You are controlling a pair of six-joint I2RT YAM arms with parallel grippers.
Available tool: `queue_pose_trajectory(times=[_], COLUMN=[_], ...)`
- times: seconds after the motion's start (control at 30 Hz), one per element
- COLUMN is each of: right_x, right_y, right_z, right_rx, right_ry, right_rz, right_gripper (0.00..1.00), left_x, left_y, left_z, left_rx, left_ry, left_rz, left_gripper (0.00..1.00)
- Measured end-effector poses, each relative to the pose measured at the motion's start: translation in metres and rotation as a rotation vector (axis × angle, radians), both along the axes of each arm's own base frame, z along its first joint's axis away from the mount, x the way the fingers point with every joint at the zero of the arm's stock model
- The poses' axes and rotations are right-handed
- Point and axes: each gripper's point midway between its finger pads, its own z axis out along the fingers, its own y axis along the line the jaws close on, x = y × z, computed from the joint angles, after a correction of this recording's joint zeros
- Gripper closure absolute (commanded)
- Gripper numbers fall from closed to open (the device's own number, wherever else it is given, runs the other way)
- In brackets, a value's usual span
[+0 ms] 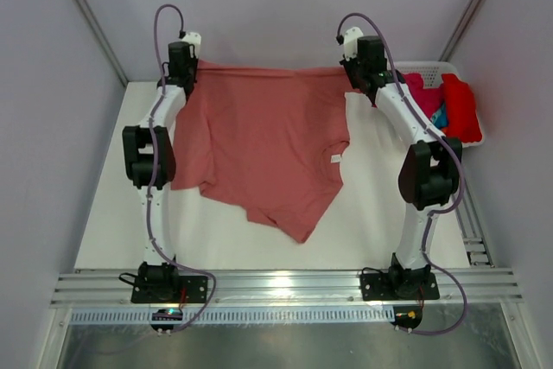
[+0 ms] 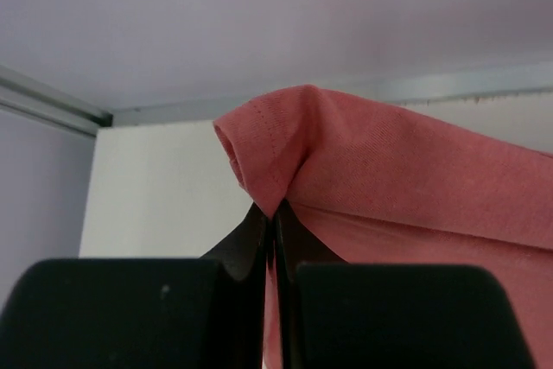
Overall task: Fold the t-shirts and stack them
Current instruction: Flatten the tshirt out
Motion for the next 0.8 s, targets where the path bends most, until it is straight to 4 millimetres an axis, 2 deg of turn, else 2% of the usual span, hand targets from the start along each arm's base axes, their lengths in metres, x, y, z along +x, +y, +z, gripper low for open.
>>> queue_pose_trajectory(times=[0.07, 0.17, 0.23, 0.3, 0.37, 0.47, 0.57, 0.7, 0.73, 0.77, 0.8], right_x=[0.007, 0.011, 0.015, 0.015, 0.012, 0.004, -0.012, -0.062, -0.075, -0.089, -0.101], right_y=[-0.004, -0.006, -0.006, -0.005, -0.003, 0.003, 0.012, 0.022, 0.025, 0.029, 0.032], right_z=[0.012, 0.023, 0.027, 0.028, 0.024, 0.013, 0.001, -0.018, -0.02, -0.021, -0.021], right_rx=[-0.005, -0.007, -0.005, -0.004, -0.002, -0.002, -0.011, -0.019, -0.022, -0.019, -0.017], right_ry=[-0.043, -0.069, -0.078, -0.077, -0.056, -0.001, 0.063, 0.197, 0.223, 0.256, 0.286], right_rz=[-0.027, -0.044, -0.044, -0.041, -0.028, 0.018, 0.082, 0.204, 0.241, 0.285, 0.319], right_gripper=[0.97, 0.97, 0.97, 0.97, 0.97, 0.97, 0.97, 0.97, 0.88, 0.64, 0.02], left_x=[0.01, 0.014, 0.012, 0.006, -0.006, -0.027, -0.056, -0.098, -0.108, -0.114, -0.121], left_y=[-0.005, -0.009, -0.009, -0.009, -0.008, -0.008, -0.007, -0.003, -0.001, 0.0, 0.001], left_z=[0.021, 0.043, 0.045, 0.04, 0.03, 0.026, 0.039, 0.07, 0.079, 0.086, 0.092], left_rx=[0.01, 0.014, 0.013, 0.013, 0.019, 0.03, 0.043, 0.019, 0.014, 0.01, 0.01], left_ry=[-0.051, -0.095, -0.093, -0.062, -0.002, 0.083, 0.146, 0.17, 0.169, 0.168, 0.169], left_rz=[0.014, 0.03, 0.036, 0.036, 0.031, 0.011, -0.013, -0.042, -0.047, -0.051, -0.06], left_gripper=[1.0, 1.0, 1.0, 1.0, 1.0, 1.0, 1.0, 1.0, 0.95, 0.81, 0.17])
